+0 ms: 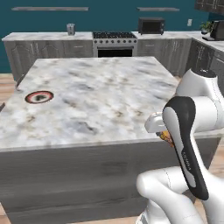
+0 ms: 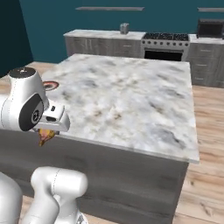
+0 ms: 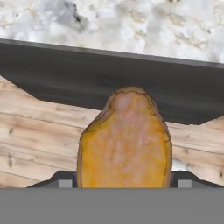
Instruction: Take the chicken drumstick from the fridge and place it on the digital scale on the counter by the fridge. Wait a few seconds for a reading, then move it to the plate on the dining counter.
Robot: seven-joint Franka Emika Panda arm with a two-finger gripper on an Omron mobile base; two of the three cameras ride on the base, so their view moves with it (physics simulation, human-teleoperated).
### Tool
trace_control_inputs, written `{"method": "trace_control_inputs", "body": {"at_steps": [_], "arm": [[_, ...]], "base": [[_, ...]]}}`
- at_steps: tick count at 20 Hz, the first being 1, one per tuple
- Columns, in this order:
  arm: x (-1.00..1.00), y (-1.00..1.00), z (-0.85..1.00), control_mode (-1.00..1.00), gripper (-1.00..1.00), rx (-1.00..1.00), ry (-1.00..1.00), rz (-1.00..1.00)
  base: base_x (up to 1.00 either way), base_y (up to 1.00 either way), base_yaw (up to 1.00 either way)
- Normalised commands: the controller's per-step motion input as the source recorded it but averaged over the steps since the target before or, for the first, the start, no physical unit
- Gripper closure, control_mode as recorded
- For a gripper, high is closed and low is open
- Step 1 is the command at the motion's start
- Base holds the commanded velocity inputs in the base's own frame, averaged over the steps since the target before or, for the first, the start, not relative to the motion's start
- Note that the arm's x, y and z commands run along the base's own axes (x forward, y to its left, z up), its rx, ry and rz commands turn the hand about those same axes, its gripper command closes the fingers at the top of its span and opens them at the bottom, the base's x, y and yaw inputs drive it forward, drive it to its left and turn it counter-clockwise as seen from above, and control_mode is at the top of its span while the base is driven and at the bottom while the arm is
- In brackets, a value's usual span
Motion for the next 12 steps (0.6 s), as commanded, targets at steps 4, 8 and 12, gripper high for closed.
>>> {"method": "trace_control_inputs", "body": {"at_steps": [4, 8, 12], "arm": [[0.00, 0.00, 0.00, 1.00, 1.00, 0.00, 0.00, 0.00], [0.00, 0.00, 0.00, 1.00, 1.00, 0.00, 0.00, 0.00], [0.00, 0.00, 0.00, 1.00, 1.00, 0.00, 0.00, 0.00]], "base": [[0.00, 1.00, 0.01], [0.03, 1.00, 0.00], [0.09, 1.00, 0.00]]}}
